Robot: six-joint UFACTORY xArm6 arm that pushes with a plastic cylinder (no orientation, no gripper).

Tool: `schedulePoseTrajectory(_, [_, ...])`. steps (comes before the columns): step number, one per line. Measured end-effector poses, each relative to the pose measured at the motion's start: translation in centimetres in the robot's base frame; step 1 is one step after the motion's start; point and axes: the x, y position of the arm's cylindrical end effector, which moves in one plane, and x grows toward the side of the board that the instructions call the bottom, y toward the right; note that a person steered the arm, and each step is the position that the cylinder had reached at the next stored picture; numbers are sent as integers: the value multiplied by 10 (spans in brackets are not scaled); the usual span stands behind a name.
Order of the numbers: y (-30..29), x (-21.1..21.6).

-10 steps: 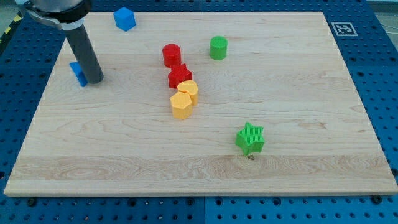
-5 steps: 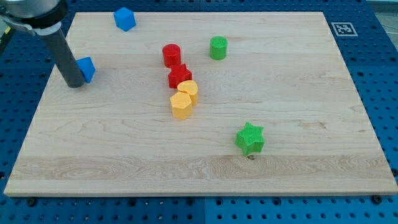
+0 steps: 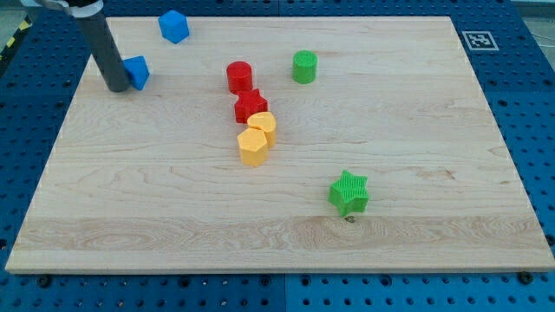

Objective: Move triangle towards blue cube

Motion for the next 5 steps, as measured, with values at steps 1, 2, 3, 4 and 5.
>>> schedulePoseTrajectory(1, [0,-18])
schedulePoseTrajectory(2, [0,-34])
schedulePoseTrajectory(3, [0,-48])
schedulePoseTrajectory(4, [-5,-47])
schedulePoseTrajectory(5, [-24,-11])
